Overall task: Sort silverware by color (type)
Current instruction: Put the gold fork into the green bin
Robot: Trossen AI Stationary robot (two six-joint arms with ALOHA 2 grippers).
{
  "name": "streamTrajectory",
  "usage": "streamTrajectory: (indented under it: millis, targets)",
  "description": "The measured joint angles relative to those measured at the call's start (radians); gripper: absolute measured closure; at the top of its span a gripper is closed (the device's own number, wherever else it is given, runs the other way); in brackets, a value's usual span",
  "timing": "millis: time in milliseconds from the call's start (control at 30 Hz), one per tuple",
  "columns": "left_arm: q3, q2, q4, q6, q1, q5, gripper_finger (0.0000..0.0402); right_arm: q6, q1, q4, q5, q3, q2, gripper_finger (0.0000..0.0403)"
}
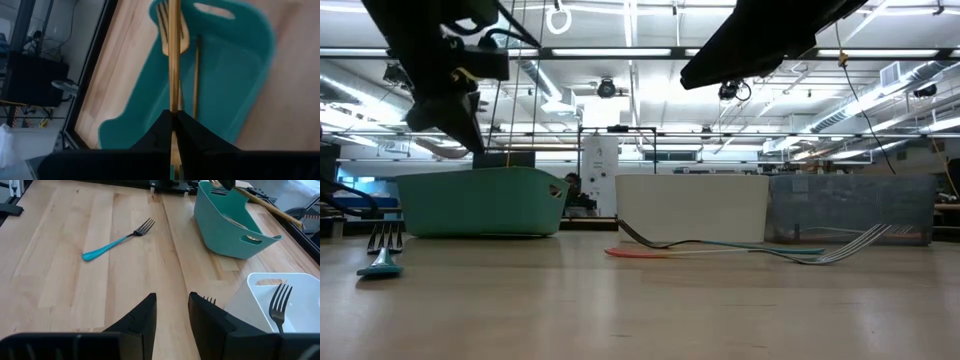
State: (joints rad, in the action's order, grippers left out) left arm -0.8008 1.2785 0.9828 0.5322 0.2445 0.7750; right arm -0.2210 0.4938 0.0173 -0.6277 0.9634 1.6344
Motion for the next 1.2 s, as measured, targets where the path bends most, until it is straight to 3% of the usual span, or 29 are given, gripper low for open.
streamTrajectory:
  millis: [333, 567, 900, 1200]
  targets:
    - [0.116, -0.098, -0.077, -0.039, -0.060, 0.008, 0.0381, 0.012, 0.000, 0.012, 0.000, 0.000, 0.000, 0.0284]
    - [0.139, -0.129, -0.180, -0.107, -0.141, -0.074, 0.0381, 0.012, 0.000, 0.028, 0.000, 0.000, 0.000, 0.0284]
    - [0.141, -0.129, -0.215, -0.135, -0.237, -0.113, 0.0381, 0.015, 0.000, 0.032, 0.006, 0.000, 0.000, 0.0284]
    - [0.275, -0.174, -0.339, -0.096, -0.264, -0.166, 0.0381, 0.015, 0.000, 0.034, 0.040, 0.000, 0.000, 0.0284]
